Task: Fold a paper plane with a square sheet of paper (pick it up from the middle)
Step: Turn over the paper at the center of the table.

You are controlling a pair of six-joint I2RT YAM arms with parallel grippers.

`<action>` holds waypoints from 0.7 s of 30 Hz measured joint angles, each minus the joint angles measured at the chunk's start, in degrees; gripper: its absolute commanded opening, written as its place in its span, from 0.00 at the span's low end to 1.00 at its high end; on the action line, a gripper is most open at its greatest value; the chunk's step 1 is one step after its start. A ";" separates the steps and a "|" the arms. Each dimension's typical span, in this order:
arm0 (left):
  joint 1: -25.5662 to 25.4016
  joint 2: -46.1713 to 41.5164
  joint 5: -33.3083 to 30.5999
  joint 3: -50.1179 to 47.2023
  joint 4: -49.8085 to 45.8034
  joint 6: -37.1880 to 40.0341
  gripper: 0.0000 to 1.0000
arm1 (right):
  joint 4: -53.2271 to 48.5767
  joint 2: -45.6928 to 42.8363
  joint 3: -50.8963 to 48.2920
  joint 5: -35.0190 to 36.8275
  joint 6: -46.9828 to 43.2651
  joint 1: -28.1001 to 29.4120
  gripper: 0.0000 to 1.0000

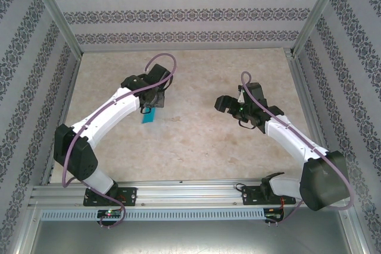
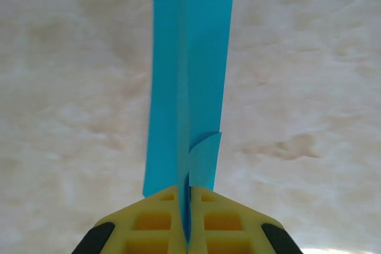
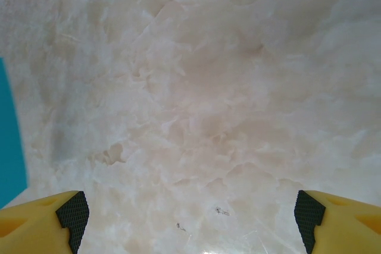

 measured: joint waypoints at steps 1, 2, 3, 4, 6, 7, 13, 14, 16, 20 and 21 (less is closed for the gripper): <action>-0.46 0.79 -2.23 0.48 -1.03 0.13 0.08 | -0.13 -0.07 0.00 0.39 0.28 0.00 0.92; -0.94 1.90 -4.55 0.94 -1.84 0.20 0.07 | -0.24 -0.20 0.00 0.90 0.79 0.00 0.92; -1.46 3.34 -6.80 1.40 -2.54 0.28 0.07 | -0.33 -0.37 0.00 1.40 1.18 0.02 0.92; -1.92 4.57 -8.44 1.70 -2.97 0.39 0.07 | -0.42 -0.59 0.00 1.95 1.55 0.02 0.92; -3.06 7.93 -11.93 2.12 -3.54 0.61 0.07 | -0.57 -1.01 0.00 2.95 2.56 0.02 0.92; -3.56 9.42 -13.20 2.16 -3.69 0.68 0.07 | -0.59 -1.07 0.00 3.39 2.89 0.04 0.92; -6.58 17.51 -17.86 2.25 -3.52 1.33 0.06 | -3.26 -1.16 0.00 6.19 4.48 1.31 0.92; -6.95 18.78 -17.92 2.36 -3.34 1.42 0.06 | -3.69 -1.16 0.00 6.51 4.52 1.31 0.92; -7.56 21.27 -17.57 2.67 -2.64 1.49 0.07 | -4.61 -1.18 0.00 7.04 4.61 1.57 0.92; -8.90 25.81 -16.70 4.15 -1.57 1.60 0.07 | -6.10 -1.27 -0.24 8.39 4.81 1.57 0.92; -9.53 26.97 -16.68 4.87 -1.46 1.60 0.07 | -6.14 -1.40 -0.55 8.74 4.94 1.57 0.92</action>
